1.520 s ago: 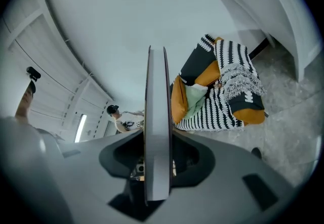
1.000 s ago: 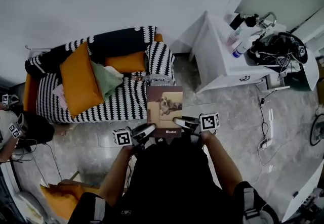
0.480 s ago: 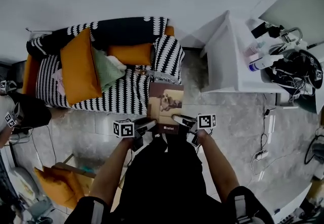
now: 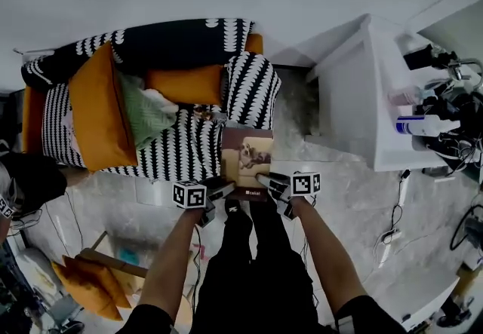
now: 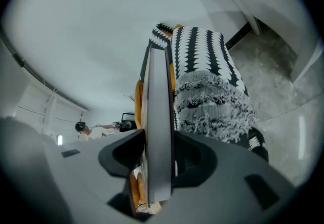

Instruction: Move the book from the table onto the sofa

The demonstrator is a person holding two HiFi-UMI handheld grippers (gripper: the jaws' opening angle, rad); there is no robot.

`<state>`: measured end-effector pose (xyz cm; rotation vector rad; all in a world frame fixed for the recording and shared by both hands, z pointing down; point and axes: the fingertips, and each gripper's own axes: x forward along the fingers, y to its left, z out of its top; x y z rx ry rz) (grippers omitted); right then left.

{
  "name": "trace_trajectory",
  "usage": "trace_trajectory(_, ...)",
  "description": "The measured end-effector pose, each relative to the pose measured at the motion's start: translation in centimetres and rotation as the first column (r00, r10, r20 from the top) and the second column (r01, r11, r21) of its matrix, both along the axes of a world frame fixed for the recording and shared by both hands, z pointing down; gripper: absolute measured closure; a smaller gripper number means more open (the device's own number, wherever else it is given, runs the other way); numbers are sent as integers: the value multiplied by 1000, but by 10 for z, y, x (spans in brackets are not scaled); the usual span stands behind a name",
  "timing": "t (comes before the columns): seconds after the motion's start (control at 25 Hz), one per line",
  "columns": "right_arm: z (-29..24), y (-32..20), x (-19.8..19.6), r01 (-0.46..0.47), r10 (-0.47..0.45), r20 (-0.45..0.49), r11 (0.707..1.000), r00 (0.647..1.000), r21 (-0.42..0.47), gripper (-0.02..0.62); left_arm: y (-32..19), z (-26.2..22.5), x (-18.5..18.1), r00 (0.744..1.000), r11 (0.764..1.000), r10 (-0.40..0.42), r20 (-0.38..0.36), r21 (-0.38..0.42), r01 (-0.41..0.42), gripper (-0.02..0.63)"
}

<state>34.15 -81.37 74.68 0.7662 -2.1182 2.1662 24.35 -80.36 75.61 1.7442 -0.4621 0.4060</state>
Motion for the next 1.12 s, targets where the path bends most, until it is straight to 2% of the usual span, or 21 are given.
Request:
trace_trajectory(0.2, 44, -24, 7, 40, -38, -116, 999, 992, 10, 426, -22, 51, 7, 988, 996, 86, 128, 11, -88, 351)
trace_trajectory(0.36, 65, -26, 16, 42, -46, -188, 999, 981, -27, 413, -25, 69, 17, 988, 996, 94, 125, -20, -92, 351)
trace_trajectory(0.6, 74, -24, 11, 63, -75, -221, 996, 972, -57, 388, -26, 71, 13, 993, 999, 48, 108, 10, -49, 351)
trace_trajectory(0.72, 73, -31, 2, 95, -98, -234, 995, 967, -25, 388, -27, 72, 5, 993, 999, 29, 112, 15, -31, 351)
trace_trajectory(0.84, 76, -37, 7, 103, -99, -263, 995, 960, 2, 377, -31, 73, 5, 991, 998, 56, 119, 22, -59, 351)
trace_trajectory(0.96, 80, -36, 15, 88, -87, -296, 996, 951, -8, 333, -30, 74, 7, 991, 997, 82, 108, -15, -81, 351)
trace_trajectory(1.12, 75, -33, 18, 78, -71, -317, 997, 946, 7, 331, -30, 76, -1, 994, 997, 48, 100, -60, -42, 351)
